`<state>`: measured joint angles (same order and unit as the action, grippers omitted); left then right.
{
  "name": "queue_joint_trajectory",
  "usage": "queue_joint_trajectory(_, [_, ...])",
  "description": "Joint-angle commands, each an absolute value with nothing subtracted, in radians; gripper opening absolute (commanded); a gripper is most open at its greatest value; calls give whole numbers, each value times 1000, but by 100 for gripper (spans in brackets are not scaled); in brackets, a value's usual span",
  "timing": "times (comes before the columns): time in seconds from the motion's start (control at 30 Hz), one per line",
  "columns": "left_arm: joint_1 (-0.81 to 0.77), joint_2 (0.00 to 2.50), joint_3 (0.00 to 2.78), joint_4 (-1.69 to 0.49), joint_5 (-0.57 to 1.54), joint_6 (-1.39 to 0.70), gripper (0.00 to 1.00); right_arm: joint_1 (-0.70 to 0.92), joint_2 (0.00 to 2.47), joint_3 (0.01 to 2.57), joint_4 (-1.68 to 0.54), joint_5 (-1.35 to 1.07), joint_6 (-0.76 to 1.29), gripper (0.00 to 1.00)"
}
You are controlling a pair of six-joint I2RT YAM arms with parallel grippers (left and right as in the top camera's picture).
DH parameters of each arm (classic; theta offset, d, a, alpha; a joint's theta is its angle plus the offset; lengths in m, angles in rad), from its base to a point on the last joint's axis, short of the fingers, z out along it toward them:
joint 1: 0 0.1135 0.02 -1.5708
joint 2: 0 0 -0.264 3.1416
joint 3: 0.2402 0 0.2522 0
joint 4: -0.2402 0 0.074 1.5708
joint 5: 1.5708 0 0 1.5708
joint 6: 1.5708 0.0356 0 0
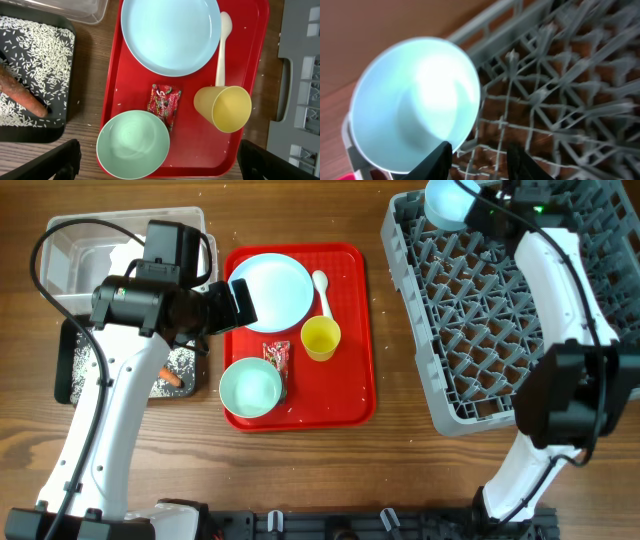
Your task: Sort waste into correct bins and load items into the dishwasher rack
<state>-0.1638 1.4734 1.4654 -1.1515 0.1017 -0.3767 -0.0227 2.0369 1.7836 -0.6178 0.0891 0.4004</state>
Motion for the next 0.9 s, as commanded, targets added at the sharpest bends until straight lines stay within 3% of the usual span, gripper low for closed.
queue_joint_trajectory(0.0, [-159,1475,1472,-1149,99,-382,100,-19,2108,1775,-607,24,436,39])
queue_joint_trajectory(0.2, [-159,1475,1472,-1149,99,-382,100,-21,2137,1775,-567,25,445,37])
queue_joint_trajectory(0.27, [-159,1475,1472,-1149,99,-382,100,-21,2137,1775,-546,24,444,25])
queue_joint_trajectory(0.33, [-159,1475,1472,-1149,99,-382,100,-21,2137,1775,-534,24,444,4])
queue_joint_trajectory(0.57, [-159,1475,1472,-1149,99,-382,100,-21,2112,1776,-541,64,391,4])
queue_joint_trajectory(0.87, [-159,1475,1472,-1149,99,-382,100,76,1889,1776,-592,513,303,4])
